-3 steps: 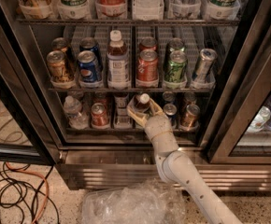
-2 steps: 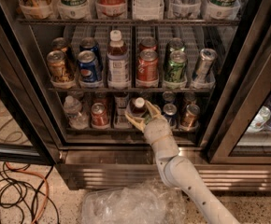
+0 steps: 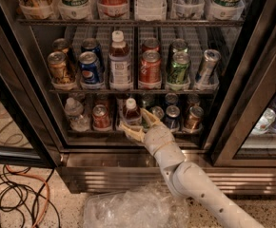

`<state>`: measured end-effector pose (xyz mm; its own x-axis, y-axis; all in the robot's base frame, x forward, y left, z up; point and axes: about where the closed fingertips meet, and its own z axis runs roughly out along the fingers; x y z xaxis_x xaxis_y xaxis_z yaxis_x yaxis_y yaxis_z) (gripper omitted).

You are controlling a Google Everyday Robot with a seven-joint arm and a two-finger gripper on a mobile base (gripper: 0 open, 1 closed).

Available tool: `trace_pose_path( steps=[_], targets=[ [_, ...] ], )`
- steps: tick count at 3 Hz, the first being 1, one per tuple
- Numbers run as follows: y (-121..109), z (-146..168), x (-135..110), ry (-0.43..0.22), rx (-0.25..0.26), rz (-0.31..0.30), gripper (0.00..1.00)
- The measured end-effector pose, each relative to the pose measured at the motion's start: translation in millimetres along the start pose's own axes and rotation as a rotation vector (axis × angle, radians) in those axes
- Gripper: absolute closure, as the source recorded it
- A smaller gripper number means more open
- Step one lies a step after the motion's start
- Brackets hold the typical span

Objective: Pick blue plastic bottle from bottom shelf of fridge

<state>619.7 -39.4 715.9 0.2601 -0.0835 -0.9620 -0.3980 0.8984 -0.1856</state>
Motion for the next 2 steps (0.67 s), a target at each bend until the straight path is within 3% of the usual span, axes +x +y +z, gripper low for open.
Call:
trace_pose_path(
  steps=[1, 2],
  targets=[
    [-15.7, 2.2, -7.9, 0.089, -0.049, 0.137, 1.00],
    [-58.0, 7.9, -4.7, 0.201, -0.052, 0.273, 1.00]
  ],
)
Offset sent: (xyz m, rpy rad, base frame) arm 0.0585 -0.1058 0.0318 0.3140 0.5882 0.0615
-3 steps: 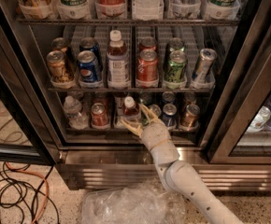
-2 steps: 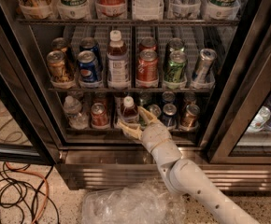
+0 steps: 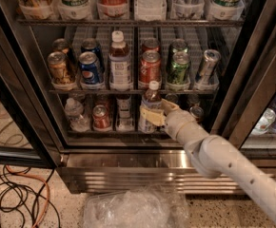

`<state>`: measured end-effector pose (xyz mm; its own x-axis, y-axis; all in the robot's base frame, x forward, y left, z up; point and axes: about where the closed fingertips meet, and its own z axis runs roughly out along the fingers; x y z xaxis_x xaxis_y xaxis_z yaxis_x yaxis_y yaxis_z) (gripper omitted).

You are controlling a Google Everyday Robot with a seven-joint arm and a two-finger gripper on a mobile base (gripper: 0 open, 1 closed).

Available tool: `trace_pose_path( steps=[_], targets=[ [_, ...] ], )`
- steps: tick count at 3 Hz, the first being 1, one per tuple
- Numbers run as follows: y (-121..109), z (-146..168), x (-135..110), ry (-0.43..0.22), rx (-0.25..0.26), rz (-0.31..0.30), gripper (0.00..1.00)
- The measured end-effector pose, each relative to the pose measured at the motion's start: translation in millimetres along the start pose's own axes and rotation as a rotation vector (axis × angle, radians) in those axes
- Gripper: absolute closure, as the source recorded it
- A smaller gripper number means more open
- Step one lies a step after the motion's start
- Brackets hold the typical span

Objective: Pick blue plastic bottle from bottom shelf of fridge

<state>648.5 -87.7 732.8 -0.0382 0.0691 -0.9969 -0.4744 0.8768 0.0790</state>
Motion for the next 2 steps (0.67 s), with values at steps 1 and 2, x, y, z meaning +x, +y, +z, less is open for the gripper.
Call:
trace_pose_path(
  steps=[1, 2],
  targets=[
    [-12.1, -1.0, -0.2, 0.024, 0.004, 0.032, 1.00],
    [-12.3, -1.2, 3.8, 0.024, 0.004, 0.032, 1.00]
  ],
)
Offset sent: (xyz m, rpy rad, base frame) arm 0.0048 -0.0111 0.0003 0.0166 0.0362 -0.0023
